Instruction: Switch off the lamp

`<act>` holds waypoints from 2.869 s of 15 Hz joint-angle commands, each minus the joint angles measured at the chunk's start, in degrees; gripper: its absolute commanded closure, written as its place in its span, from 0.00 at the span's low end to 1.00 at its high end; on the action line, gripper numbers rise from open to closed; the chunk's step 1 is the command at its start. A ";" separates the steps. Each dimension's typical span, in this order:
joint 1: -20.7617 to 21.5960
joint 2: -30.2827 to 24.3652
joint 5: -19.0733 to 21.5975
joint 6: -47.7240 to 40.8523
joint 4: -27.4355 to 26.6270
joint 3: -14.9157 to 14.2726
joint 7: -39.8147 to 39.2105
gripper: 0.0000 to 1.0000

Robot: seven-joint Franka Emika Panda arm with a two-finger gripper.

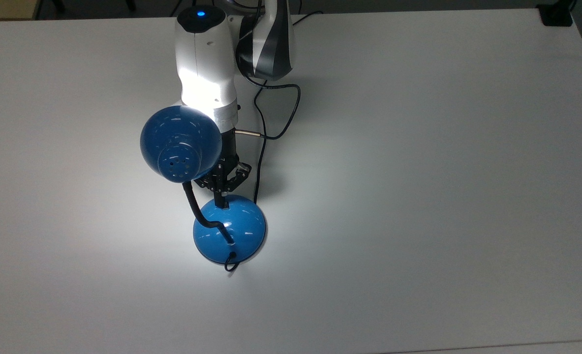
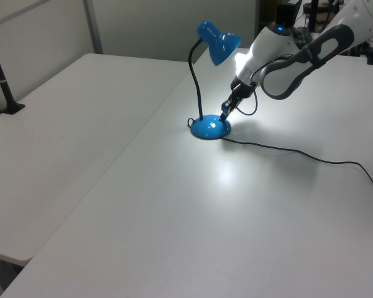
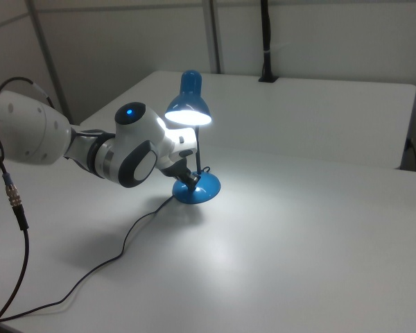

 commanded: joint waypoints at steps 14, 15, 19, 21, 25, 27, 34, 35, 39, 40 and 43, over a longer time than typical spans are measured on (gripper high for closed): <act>1.39 -0.16 0.37 -2.14 -2.72 -0.14 0.85 1.00; 1.31 -0.16 0.37 -2.14 -2.81 -0.05 0.76 1.00; 1.22 -2.61 0.19 -6.95 -5.00 -0.22 -0.55 1.00; 0.78 -5.77 -1.20 -17.03 -4.66 -0.22 -2.22 1.00; 0.60 -11.84 -5.95 -36.81 -2.91 -0.31 -3.10 0.83; 0.87 -14.30 -8.84 -47.27 -1.15 -0.31 -4.50 0.50; 3.23 -24.76 -10.27 -62.24 5.07 0.13 -6.10 0.00; 3.24 -25.12 -10.18 -64.70 7.71 0.13 -6.88 0.00; 2.63 -26.70 -9.39 -65.16 11.95 -0.31 -6.62 0.00; 2.36 -26.61 -8.17 -65.16 13.35 -0.57 -5.93 0.00; 1.92 -26.44 -6.48 -65.33 14.15 -0.31 -6.18 0.00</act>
